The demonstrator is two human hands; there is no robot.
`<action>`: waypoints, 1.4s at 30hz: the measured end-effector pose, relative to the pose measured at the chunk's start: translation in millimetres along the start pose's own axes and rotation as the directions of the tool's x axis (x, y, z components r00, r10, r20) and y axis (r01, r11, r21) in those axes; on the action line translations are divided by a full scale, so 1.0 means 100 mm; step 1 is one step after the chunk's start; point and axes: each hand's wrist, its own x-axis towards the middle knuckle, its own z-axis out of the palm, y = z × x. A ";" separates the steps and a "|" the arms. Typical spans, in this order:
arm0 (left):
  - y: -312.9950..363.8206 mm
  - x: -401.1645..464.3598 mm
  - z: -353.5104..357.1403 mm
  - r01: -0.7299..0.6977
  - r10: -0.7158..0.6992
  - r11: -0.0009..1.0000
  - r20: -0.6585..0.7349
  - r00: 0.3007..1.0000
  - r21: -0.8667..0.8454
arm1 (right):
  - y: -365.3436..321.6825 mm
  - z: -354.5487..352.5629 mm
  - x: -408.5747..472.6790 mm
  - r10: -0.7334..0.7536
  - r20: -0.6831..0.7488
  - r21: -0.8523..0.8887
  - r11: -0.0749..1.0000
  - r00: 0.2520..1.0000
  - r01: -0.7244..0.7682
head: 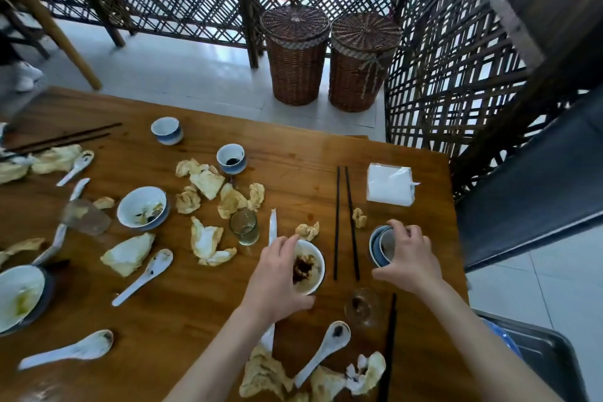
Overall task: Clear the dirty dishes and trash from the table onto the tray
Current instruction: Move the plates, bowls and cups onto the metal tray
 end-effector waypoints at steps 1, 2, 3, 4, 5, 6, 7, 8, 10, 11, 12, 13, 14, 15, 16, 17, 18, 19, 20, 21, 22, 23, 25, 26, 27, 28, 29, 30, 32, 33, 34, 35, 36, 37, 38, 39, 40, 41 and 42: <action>0.00 -0.05 -0.05 -0.006 0.006 1.000 -0.022 1.000 -0.007 | -0.04 -0.06 0.02 -0.016 0.004 -0.003 1.000 1.000 0.016; 0.01 -0.08 -0.12 -0.016 0.015 1.000 -0.037 0.999 -0.009 | -0.09 -0.13 0.04 -0.031 0.007 -0.006 1.000 1.000 0.031; 0.01 -0.12 -0.19 -0.023 0.023 1.000 -0.049 0.999 -0.006 | -0.16 -0.18 0.06 -0.045 0.008 -0.011 0.999 0.999 0.045; 0.00 -0.15 -0.26 -0.026 0.026 1.000 -0.062 0.998 -0.001 | -0.23 -0.24 0.08 -0.061 0.008 -0.016 0.998 0.998 0.061; -0.02 -0.17 -0.34 -0.025 0.025 1.000 -0.077 0.997 0.004 | -0.31 -0.29 0.09 -0.079 0.008 -0.021 0.997 0.997 0.079; -0.04 -0.20 -0.43 -0.019 0.019 1.000 -0.094 0.995 0.005 | -0.40 -0.33 0.10 -0.098 0.007 -0.024 0.995 0.995 0.099; -0.08 -0.22 -0.52 -0.009 0.009 1.000 -0.110 0.994 0.004 | -0.50 -0.36 0.09 -0.121 0.004 -0.022 0.992 0.993 0.121; -0.12 -0.24 -0.60 0.002 -0.002 1.000 -0.125 0.992 -0.001 | -0.60 -0.39 0.08 -0.143 -0.001 -0.017 0.990 0.990 0.143; -0.22 -0.28 -0.78 0.030 -0.031 1.000 -0.153 0.988 -0.008 | -0.81 -0.42 0.04 -0.186 -0.001 -0.006 0.982 0.983 0.186; -0.28 -0.29 -0.87 0.048 -0.047 0.999 -0.173 0.984 -0.003 | -0.92 -0.43 0.01 -0.208 0.006 -0.002 0.978 0.978 0.208; -0.36 -0.30 -0.95 0.065 -0.063 0.998 -0.191 0.980 0.005 | -1.03 -0.42 -0.02 -0.228 0.015 0.001 0.974 0.973 0.228; -0.43 -0.32 -1.04 0.084 -0.080 0.996 -0.202 0.976 0.012 | -1.14 -0.40 -0.06 -0.245 0.024 0.002 0.969 0.969 0.245; -0.51 -0.32 -1.12 0.100 -0.094 0.995 -0.208 0.973 0.018 | -1.24 -0.38 -0.10 -0.260 0.029 0.001 0.966 0.965 0.260; -0.60 -0.33 -1.19 0.112 -0.104 0.993 -0.209 0.972 0.024 | -1.35 -0.36 -0.14 -0.274 0.031 0.002 0.962 0.961 0.274; -0.68 -0.33 -1.26 0.121 -0.113 0.992 -0.206 0.972 0.028 | -1.44 -0.33 -0.17 -0.286 0.035 0.003 0.958 0.957 0.287; -0.76 -0.33 -1.34 0.131 -0.123 0.991 -0.201 0.972 0.027 | -1.53 -0.30 -0.21 -0.298 0.040 0.001 0.955 0.954 0.298; -0.86 -0.33 -1.41 0.137 -0.130 0.990 -0.196 0.972 0.022 | -1.64 -0.26 -0.24 -0.305 0.048 0.001 0.952 0.951 0.305; -0.96 -0.33 -1.48 0.140 -0.134 0.990 -0.189 0.973 0.019 | -1.73 -0.23 -0.27 -0.309 0.057 0.003 0.951 0.949 0.310; -1.05 -0.32 -1.54 0.143 -0.137 0.990 -0.184 0.973 0.016 | -1.81 -0.20 -0.31 -0.311 0.067 0.005 0.950 0.948 0.311; -1.17 -0.31 -1.62 0.141 -0.136 0.990 -0.179 0.974 0.014 | -1.92 -0.17 -0.33 -0.307 0.071 0.004 0.952 0.949 0.307; -1.28 -0.29 -1.69 0.137 -0.132 0.990 -0.174 0.976 0.017 | -2.01 -0.15 -0.36 -0.300 0.074 -0.003 0.954 0.951 0.301; -1.39 -0.26 -1.75 0.135 -0.129 0.990 -0.171 0.977 0.026 | -2.08 -0.13 -0.39 -0.292 0.078 -0.013 0.956 0.953 0.294; -1.65 -0.21 -1.88 0.135 -0.122 0.989 -0.171 0.978 0.067 | -2.28 -0.07 -0.44 -0.263 0.088 -0.026 0.964 0.961 0.266; -1.78 -0.17 -1.94 0.137 -0.120 0.986 -0.173 0.978 0.092 | -2.38 -0.04 -0.47 -0.245 0.086 -0.028 0.968 0.966 0.248; -1.90 -0.14 -1.99 0.143 -0.123 0.983 -0.170 0.978 0.111 | -2.47 -0.01 -0.50 -0.231 0.081 -0.025 0.972 0.970 0.233; -2.03 -0.09 -2.05 0.148 -0.127 0.981 -0.161 0.979 0.125 | -2.57 0.04 -0.53 -0.220 0.069 -0.018 0.975 0.973 0.222; -2.13 -0.04 -2.09 0.152 -0.131 0.979 -0.148 0.980 0.137 | -2.65 0.08 -0.56 -0.214 0.057 -0.007 0.977 0.975 0.215; -2.22 0.01 -2.13 0.149 -0.130 0.978 -0.134 0.982 0.147 | -2.72 0.12 -0.59 -0.209 0.048 0.005 0.978 0.977 0.209; -2.37 0.13 -2.19 0.132 -0.116 0.979 -0.108 0.987 0.155 | -2.85 0.20 -0.64 -0.181 0.038 0.018 0.983 0.983 0.181; -2.43 0.18 -2.21 0.122 -0.108 0.981 -0.095 0.990 0.151 | -2.91 0.25 -0.66 -0.162 0.035 0.022 0.987 0.986 0.161; -2.48 0.24 -2.22 0.110 -0.099 0.983 -0.084 0.992 0.145 | -2.97 0.30 -0.68 -0.142 0.033 0.028 0.990 0.989 0.141; -2.52 0.28 -2.22 0.100 -0.091 0.985 -0.070 0.993 0.141 | -3.01 0.34 -0.70 -0.126 0.032 0.033 0.992 0.992 0.125; -2.56 0.33 -2.21 0.090 -0.083 0.986 -0.054 0.995 0.140 | -3.05 0.38 -0.71 -0.112 0.033 0.035 0.993 0.993 0.111; -2.59 0.36 -2.20 0.082 -0.078 0.987 -0.037 0.996 0.139 | -3.07 0.41 -0.73 -0.101 0.036 0.038 0.994 0.994 0.100; -2.61 0.38 -2.18 0.074 -0.073 0.988 -0.017 0.997 0.136 | -3.09 0.44 -0.75 -0.092 0.036 0.039 0.995 0.995 0.091; -2.64 0.40 -2.16 0.064 -0.065 0.989 0.008 0.998 0.132 | -3.11 0.47 -0.76 -0.080 0.033 0.039 0.996 0.996 0.079; -2.66 0.41 -2.13 0.054 -0.058 0.990 0.030 0.998 0.127 | -3.13 0.49 -0.78 -0.070 0.031 0.039 0.997 0.997 0.069; -2.69 0.42 -2.10 0.047 -0.053 0.992 0.045 0.998 0.119 | -3.14 0.51 -0.79 -0.061 0.027 0.039 0.997 0.998 0.060; -2.70 0.43 -2.07 0.043 -0.049 0.993 0.049 0.998 0.108 | -3.15 0.52 -0.80 -0.052 0.025 0.037 0.998 0.998 0.051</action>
